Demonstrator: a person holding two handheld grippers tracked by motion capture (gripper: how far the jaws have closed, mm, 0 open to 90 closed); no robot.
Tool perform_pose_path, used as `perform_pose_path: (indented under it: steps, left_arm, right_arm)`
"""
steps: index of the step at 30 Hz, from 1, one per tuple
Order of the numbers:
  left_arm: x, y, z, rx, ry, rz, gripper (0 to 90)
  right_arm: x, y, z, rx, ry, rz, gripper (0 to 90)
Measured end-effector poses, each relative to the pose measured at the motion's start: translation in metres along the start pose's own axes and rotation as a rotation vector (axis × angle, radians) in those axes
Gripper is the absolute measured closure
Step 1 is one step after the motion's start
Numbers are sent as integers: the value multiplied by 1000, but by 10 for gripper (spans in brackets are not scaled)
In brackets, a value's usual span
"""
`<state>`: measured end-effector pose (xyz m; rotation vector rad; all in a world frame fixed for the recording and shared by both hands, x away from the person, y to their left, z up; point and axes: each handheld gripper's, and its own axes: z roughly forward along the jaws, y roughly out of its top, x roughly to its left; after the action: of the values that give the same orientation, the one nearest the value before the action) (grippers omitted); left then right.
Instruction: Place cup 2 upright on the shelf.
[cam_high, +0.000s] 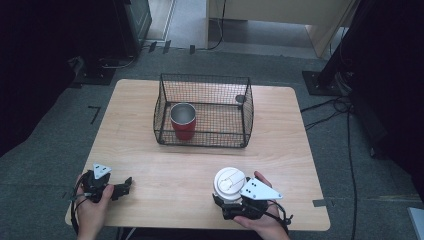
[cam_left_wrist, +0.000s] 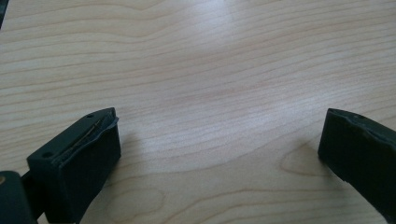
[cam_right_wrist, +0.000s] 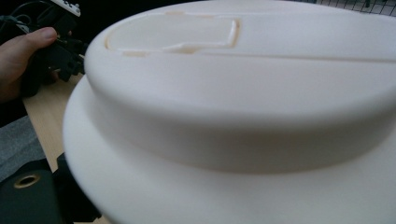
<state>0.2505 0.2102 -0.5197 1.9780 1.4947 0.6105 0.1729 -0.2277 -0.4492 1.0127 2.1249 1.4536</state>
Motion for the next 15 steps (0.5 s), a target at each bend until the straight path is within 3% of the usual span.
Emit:
perform_pose_path:
  steps: [5, 10, 15]
  left_arm:
    - [0, 1, 1, 0, -2, 1, 0]
    - [0, 1, 1, -1, -2, 1, 0]
    - [0, 1, 1, 0, -2, 1, 0]
  right_arm:
    - [1, 0, 2, -10, -34, -8, 158]
    - [-4, 0, 1, -28, -18, 43, 160]
    - [-5, -1, 3, -43, -24, 29, 161]
